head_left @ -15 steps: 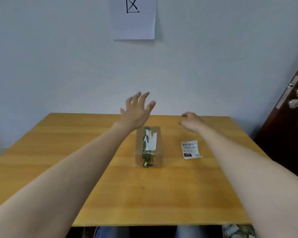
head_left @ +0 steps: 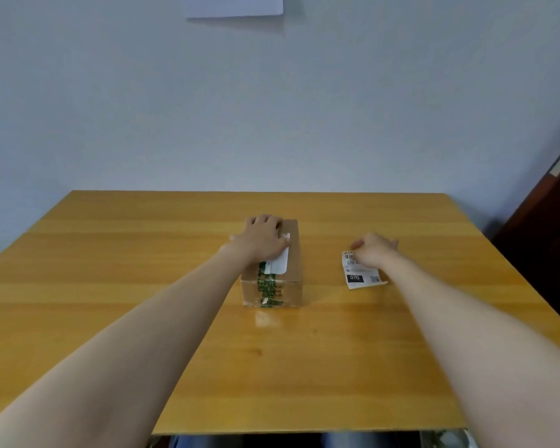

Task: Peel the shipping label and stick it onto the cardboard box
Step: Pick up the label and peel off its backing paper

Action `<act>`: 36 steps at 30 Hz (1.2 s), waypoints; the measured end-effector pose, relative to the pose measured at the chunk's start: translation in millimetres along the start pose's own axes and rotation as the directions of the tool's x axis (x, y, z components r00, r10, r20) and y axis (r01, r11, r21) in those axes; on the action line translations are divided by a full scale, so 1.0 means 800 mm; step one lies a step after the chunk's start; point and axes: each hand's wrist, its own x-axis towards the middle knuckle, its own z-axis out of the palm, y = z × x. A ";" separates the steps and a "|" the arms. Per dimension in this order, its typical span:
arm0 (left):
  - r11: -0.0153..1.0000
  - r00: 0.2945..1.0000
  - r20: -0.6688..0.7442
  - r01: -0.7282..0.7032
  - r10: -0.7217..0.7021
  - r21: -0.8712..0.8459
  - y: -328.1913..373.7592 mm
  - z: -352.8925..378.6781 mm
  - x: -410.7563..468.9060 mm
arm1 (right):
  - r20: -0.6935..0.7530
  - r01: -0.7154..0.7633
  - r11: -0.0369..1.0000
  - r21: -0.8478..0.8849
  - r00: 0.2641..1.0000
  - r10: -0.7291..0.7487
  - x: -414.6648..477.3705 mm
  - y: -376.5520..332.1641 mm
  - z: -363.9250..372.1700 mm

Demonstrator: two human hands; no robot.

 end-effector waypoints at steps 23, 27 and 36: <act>0.858 0.934 -0.336 -0.272 0.125 -0.436 0.026 -0.086 -0.094 | -0.354 0.623 0.660 0.420 0.782 -0.513 -0.123 -0.166 -0.080; 0.870 0.839 -0.539 -0.323 0.080 -0.373 0.033 -0.114 -0.107 | -0.375 0.657 0.623 0.424 0.754 -0.540 -0.133 -0.186 -0.085; 0.857 0.719 -0.690 -0.300 -0.084 -0.418 0.027 -0.128 -0.116 | -0.576 0.763 0.645 0.038 0.545 -0.610 -0.138 -0.199 -0.090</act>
